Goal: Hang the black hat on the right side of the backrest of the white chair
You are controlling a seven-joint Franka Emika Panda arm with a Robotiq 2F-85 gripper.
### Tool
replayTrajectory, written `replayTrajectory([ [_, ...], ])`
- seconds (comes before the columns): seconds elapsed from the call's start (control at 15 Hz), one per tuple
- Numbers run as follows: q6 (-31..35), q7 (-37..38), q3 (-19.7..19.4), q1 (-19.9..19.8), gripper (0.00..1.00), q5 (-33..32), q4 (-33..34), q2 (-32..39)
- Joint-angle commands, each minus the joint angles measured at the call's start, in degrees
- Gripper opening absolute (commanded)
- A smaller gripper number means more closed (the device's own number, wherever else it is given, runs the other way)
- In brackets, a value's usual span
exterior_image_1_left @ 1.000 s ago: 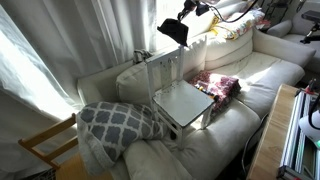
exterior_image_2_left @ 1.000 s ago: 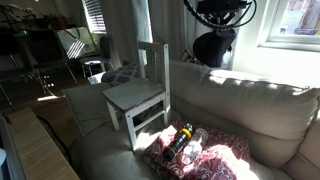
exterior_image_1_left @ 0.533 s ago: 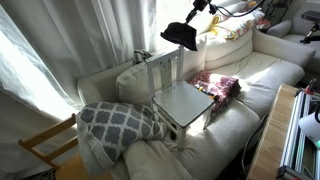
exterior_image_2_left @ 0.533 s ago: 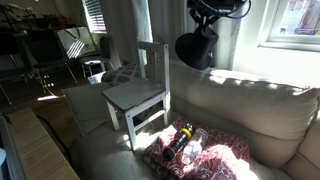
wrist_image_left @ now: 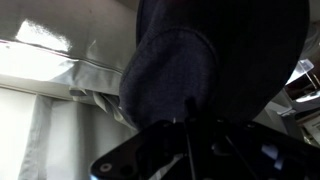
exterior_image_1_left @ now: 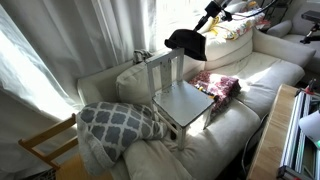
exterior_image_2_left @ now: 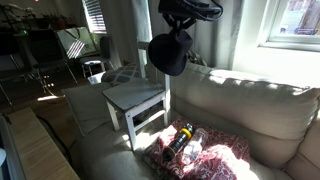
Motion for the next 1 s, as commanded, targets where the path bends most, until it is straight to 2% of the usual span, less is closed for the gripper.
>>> replayTrajectory([
  [0.0, -3.74, -8.24, -8.27, 6.89, 0.02, 7.81, -10.12, -9.19],
  [0.2, -5.02, -9.72, -14.26, 13.34, 0.02, 7.95, -13.67, -11.1],
  [0.47, -2.78, -10.18, -17.61, 19.44, 0.02, 12.9, -14.16, -9.51],
  [0.53, -1.59, -9.98, -18.06, 20.64, 0.26, 14.0, -14.19, -9.15],
  [0.93, 4.7, -7.63, -19.93, 25.03, 0.7, 14.41, -12.98, -6.4],
])
